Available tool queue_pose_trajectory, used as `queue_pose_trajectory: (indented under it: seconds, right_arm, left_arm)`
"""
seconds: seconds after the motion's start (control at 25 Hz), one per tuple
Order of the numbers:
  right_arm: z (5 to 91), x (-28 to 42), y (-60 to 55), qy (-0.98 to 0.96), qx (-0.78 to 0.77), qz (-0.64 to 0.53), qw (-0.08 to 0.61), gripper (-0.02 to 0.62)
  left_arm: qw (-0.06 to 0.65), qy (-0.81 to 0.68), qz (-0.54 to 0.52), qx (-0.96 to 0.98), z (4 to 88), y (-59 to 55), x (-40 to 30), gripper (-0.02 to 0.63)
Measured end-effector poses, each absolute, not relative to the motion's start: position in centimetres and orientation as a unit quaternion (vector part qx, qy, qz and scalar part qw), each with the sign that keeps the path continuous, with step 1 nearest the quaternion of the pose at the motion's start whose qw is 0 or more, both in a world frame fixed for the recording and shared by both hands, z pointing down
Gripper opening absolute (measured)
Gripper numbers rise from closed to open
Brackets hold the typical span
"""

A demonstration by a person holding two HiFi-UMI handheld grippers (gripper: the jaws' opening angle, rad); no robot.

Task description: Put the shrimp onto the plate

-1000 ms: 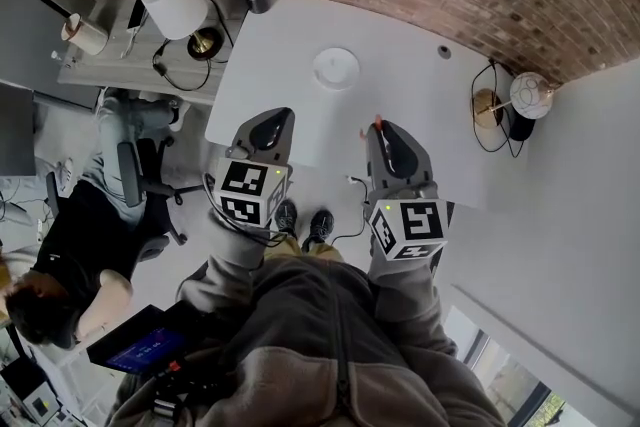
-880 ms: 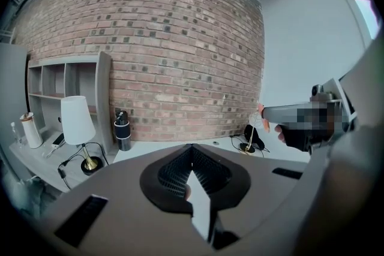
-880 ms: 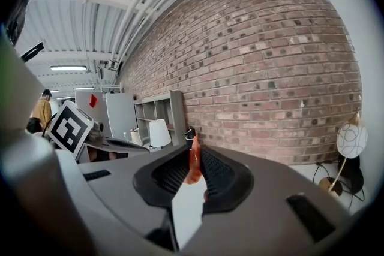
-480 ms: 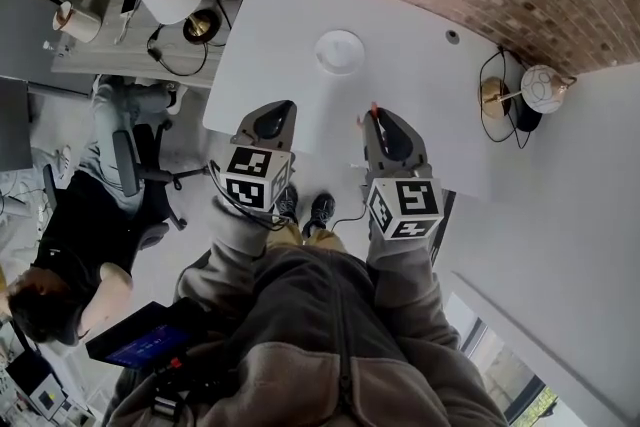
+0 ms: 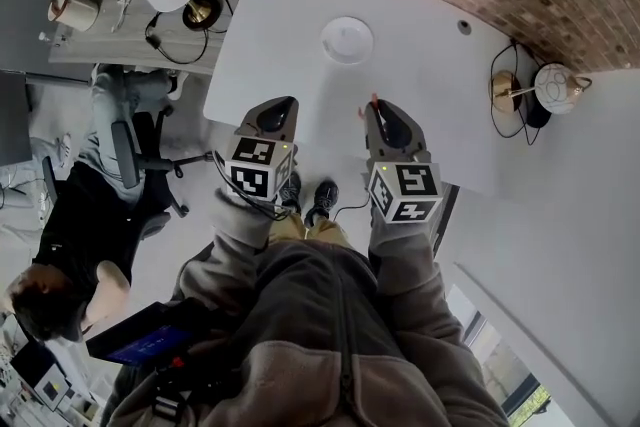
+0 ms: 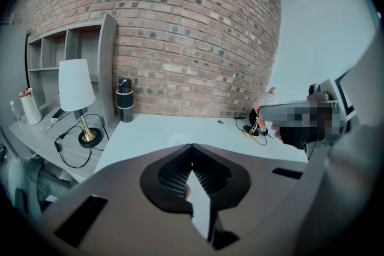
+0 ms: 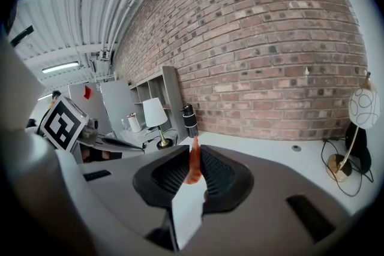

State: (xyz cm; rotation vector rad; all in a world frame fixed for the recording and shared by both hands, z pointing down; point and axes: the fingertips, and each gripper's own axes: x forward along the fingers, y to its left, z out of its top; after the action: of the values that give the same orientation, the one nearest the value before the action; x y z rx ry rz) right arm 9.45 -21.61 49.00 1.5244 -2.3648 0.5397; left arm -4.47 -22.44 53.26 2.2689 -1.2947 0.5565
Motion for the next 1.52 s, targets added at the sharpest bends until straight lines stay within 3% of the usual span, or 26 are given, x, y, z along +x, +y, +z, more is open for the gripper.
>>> queue_pose_trajectory:
  seconds: [1.52]
  right_arm:
    - [65.0,7.4,-31.9,-0.804,0.49,0.249,0.229,0.057]
  left_arm:
    - [0.32,-0.486,0.251,0.774,65.4,-25.7,-8.2,0.005]
